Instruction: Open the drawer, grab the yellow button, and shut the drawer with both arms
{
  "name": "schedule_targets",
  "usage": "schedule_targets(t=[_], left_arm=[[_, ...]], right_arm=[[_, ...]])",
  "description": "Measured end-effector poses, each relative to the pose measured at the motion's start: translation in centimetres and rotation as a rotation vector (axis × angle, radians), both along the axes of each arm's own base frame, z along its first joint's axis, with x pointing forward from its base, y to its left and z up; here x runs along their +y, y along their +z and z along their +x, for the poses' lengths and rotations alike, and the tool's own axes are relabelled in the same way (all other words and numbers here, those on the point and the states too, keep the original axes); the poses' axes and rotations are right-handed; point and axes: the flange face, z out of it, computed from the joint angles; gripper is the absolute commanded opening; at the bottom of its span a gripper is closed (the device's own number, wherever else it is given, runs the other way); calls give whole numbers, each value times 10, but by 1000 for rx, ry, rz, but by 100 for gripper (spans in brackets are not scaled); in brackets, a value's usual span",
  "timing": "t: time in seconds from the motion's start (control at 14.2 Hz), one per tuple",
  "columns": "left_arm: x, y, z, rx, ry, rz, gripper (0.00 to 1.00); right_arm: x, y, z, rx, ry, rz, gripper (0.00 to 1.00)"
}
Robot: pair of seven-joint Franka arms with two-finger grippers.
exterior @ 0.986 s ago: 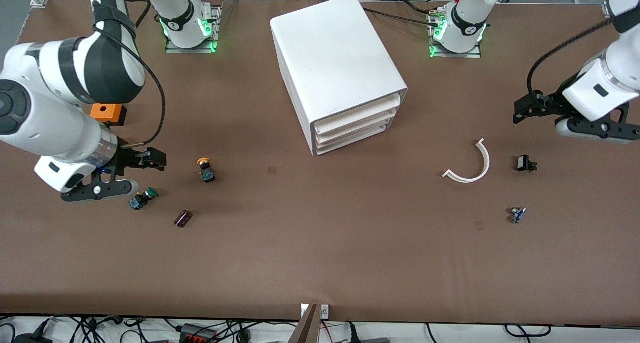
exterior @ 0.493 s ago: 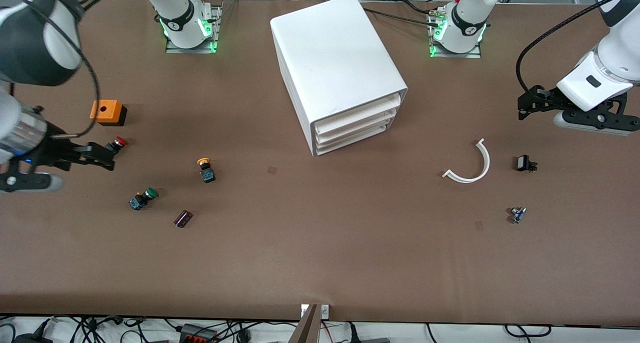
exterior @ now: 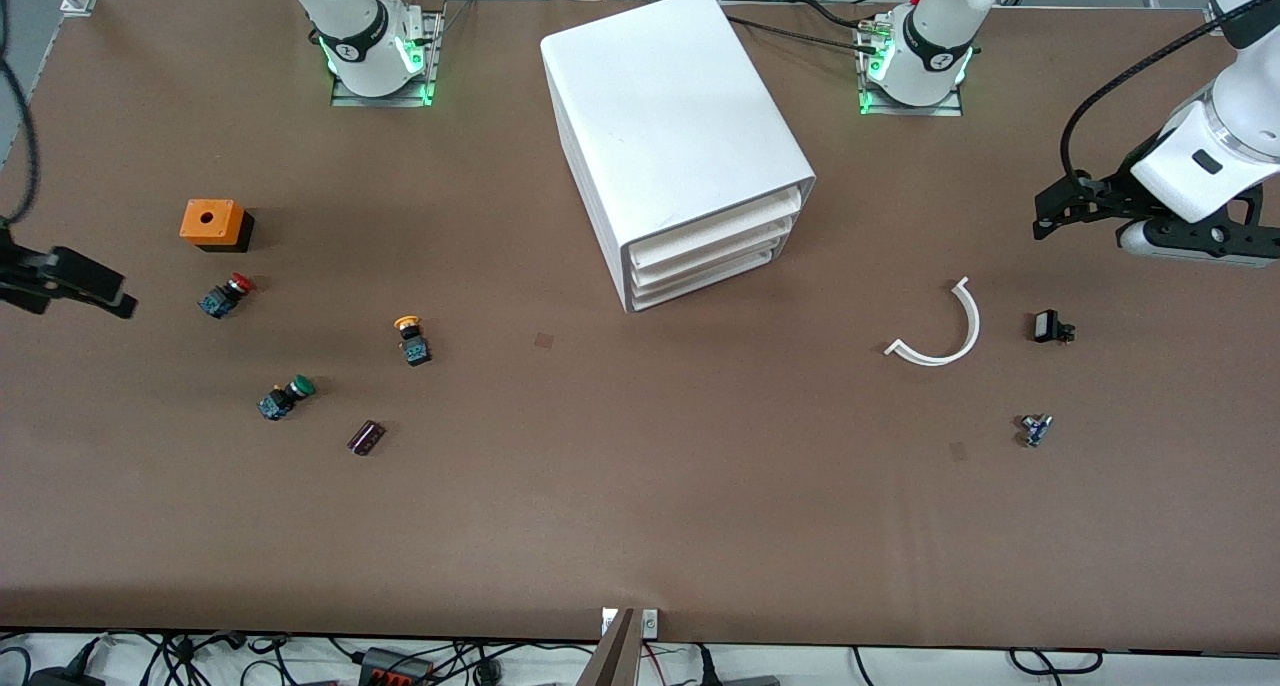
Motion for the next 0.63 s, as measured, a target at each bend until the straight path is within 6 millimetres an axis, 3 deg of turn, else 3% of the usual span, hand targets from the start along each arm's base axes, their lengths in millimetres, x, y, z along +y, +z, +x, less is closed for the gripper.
schedule_targets(t=[0.14, 0.28, 0.63], left_arm=[[-3, 5, -6, 30, -3, 2, 100], [-9, 14, -10, 43, -13, 3, 100], [-11, 21, -9, 33, -14, 2, 100]], right_arm=[[-8, 7, -8, -2, 13, -16, 100], [-1, 5, -12, 20, 34, -32, 100], [11, -19, -23, 61, 60, -52, 100]])
